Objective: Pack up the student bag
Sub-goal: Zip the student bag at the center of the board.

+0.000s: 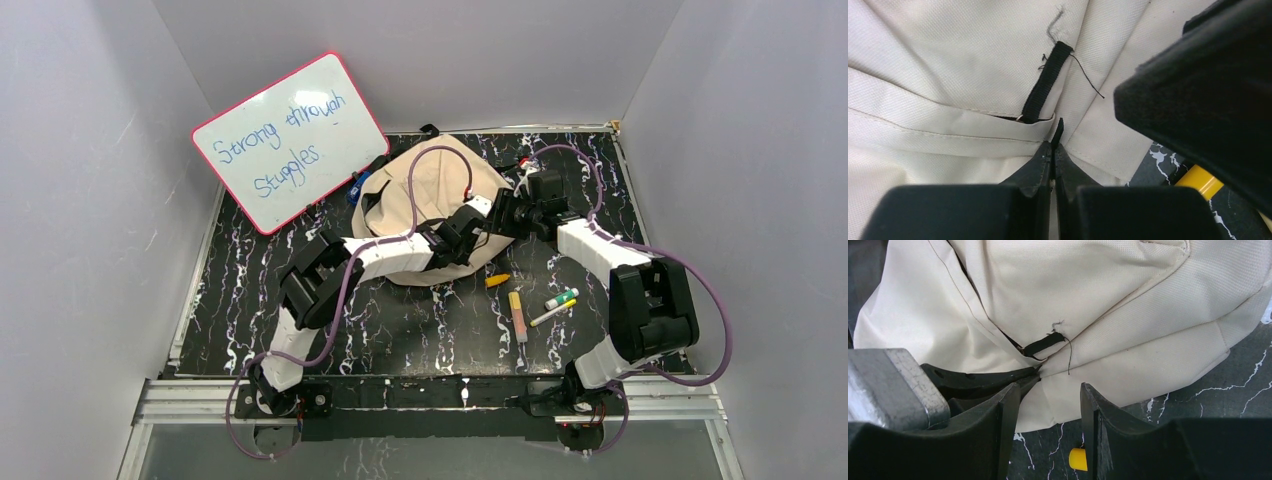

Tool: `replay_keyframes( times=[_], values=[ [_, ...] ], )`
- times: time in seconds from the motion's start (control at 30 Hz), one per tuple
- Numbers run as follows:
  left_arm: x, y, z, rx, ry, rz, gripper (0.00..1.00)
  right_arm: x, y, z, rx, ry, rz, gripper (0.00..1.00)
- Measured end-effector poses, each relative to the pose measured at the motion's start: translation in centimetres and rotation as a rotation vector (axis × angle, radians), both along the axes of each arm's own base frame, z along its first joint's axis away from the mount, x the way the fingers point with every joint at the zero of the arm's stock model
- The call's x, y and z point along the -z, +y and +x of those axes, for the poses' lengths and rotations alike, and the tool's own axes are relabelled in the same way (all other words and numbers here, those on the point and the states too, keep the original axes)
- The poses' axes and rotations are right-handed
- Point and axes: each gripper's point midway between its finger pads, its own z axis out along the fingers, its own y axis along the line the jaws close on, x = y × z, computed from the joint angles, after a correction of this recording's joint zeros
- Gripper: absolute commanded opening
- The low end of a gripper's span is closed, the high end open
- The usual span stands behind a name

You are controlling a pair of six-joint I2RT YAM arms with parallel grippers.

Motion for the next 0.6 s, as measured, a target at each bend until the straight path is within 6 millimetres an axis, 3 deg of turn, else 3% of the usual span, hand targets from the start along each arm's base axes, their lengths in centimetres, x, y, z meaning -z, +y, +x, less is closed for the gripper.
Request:
replay_keyframes(
  times=[0.3, 0.6],
  values=[
    [-0.2, 0.2, -0.2, -0.007, -0.005, 0.010, 0.00, 1.8, 0.3, -0.1, -0.014, 0.045, 0.001, 0.54],
    [-1.1, 2.2, -0.6, -0.045, -0.032, 0.039, 0.00, 6.6, -0.3, 0.4, 0.028, 0.143, -0.048, 0.53]
  ],
)
